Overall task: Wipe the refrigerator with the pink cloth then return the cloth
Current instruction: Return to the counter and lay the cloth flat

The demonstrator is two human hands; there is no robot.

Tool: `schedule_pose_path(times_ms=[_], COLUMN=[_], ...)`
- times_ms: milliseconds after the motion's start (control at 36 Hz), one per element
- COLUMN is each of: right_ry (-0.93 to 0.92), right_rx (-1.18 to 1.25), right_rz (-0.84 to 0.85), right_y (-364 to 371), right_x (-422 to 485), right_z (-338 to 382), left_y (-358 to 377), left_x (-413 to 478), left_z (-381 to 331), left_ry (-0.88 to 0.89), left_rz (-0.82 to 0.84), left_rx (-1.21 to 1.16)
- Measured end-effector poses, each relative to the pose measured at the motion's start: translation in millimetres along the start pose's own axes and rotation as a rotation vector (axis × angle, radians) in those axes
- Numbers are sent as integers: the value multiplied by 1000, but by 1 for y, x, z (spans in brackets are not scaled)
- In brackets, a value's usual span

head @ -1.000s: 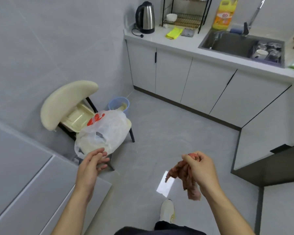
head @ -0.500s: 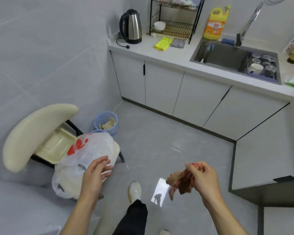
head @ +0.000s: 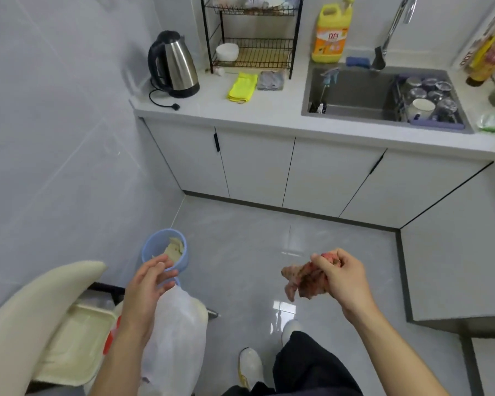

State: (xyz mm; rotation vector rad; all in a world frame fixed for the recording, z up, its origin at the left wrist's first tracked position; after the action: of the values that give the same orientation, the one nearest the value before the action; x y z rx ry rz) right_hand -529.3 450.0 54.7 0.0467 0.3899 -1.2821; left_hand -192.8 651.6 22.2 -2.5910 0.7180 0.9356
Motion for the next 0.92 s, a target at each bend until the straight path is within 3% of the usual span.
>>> schedule_pose_path(times_ms=[222, 583, 917], right_ry=[-3, -51, -84], right_rx=[-25, 16, 92], right_rz=[-28, 148, 118], right_y=[23, 55, 91], right_x=[101, 279, 410], right_z=[19, 102, 169], left_y=[67, 182, 272], left_x=[64, 164, 267], left_z=[-48, -159, -264], left_ry=[12, 16, 36], left_rz=[25, 28, 145], left_rx=[24, -11, 28])
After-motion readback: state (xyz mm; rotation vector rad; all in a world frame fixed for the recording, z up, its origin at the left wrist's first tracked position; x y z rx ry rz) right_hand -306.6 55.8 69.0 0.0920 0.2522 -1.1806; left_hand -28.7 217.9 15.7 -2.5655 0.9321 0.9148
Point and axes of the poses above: each hand's wrist, its own x-axis towards the middle knuckle, its own y-axis out of the palm, z = x × y, the point moved 7 cm from there along x, towards the middle knuckle, and after that the axes turned 13 degrees about -y, right-handed, at the moved point
